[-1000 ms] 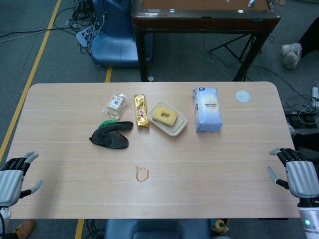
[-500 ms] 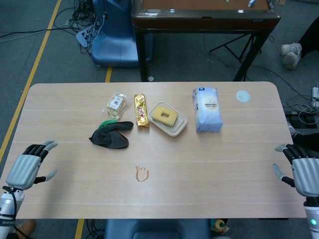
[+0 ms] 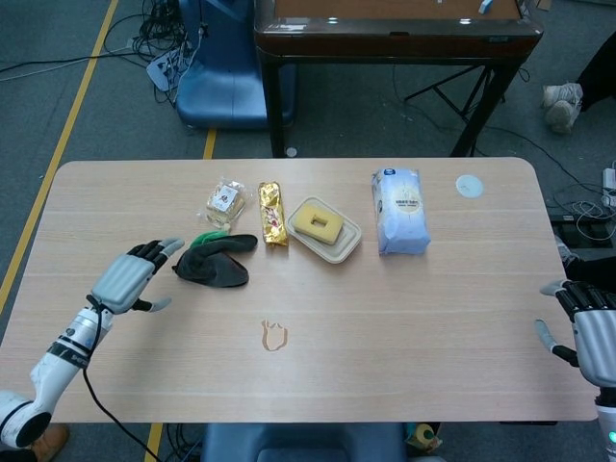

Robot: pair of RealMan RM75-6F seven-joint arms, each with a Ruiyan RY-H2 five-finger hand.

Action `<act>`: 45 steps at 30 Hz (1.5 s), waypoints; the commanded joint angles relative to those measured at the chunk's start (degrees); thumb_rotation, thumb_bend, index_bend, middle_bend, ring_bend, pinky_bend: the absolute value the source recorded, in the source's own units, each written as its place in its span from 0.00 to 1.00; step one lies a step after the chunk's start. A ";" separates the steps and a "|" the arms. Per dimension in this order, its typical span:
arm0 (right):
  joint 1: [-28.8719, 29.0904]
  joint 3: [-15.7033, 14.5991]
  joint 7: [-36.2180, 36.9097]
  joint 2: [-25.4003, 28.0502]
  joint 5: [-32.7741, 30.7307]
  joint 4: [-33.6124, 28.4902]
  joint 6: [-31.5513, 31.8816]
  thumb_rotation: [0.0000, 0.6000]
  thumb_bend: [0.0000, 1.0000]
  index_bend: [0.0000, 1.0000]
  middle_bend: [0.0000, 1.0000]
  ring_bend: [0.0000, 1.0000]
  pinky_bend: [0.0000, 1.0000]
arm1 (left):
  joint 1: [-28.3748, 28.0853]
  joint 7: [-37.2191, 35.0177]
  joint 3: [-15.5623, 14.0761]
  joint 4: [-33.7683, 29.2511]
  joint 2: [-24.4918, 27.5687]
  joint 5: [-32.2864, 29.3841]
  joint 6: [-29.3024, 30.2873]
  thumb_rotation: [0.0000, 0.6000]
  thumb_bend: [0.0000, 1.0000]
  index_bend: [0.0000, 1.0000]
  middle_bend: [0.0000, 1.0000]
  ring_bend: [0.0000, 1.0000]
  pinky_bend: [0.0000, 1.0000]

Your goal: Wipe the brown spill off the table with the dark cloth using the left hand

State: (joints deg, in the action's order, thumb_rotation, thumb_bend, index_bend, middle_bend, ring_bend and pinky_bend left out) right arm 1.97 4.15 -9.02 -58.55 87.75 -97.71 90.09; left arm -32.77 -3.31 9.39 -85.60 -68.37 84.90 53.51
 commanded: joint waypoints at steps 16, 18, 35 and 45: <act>-0.47 -0.27 0.58 0.19 -0.55 -0.07 -0.51 1.00 0.39 0.35 0.34 0.27 0.33 | -14.69 7.30 1.72 16.71 -13.44 -12.18 -17.47 1.00 0.19 0.00 0.00 0.00 0.16; -0.49 -0.30 0.69 0.19 -0.68 0.06 -0.67 1.00 0.39 0.35 0.34 0.27 0.33 | -15.79 7.92 1.69 18.70 -14.76 -13.62 -18.91 1.00 0.19 0.00 0.00 0.00 0.16; -0.52 -0.07 1.54 0.31 -2.50 0.76 -1.97 1.00 0.39 0.35 0.34 0.27 0.33 | -21.57 7.89 1.16 34.71 -25.71 -18.96 -24.57 1.00 0.19 0.13 0.01 0.08 0.22; -0.36 0.17 2.34 -0.02 -3.66 1.69 -2.90 1.00 0.39 0.35 0.34 0.27 0.33 | -21.32 1.53 -0.13 40.62 -30.23 -13.76 -21.22 1.00 0.19 0.49 0.40 0.44 0.64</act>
State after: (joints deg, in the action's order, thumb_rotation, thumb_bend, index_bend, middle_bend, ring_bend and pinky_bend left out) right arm 1.59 4.31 -6.70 -58.55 84.10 -96.04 87.21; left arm -54.30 -0.83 9.67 -45.68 -97.95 70.21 31.45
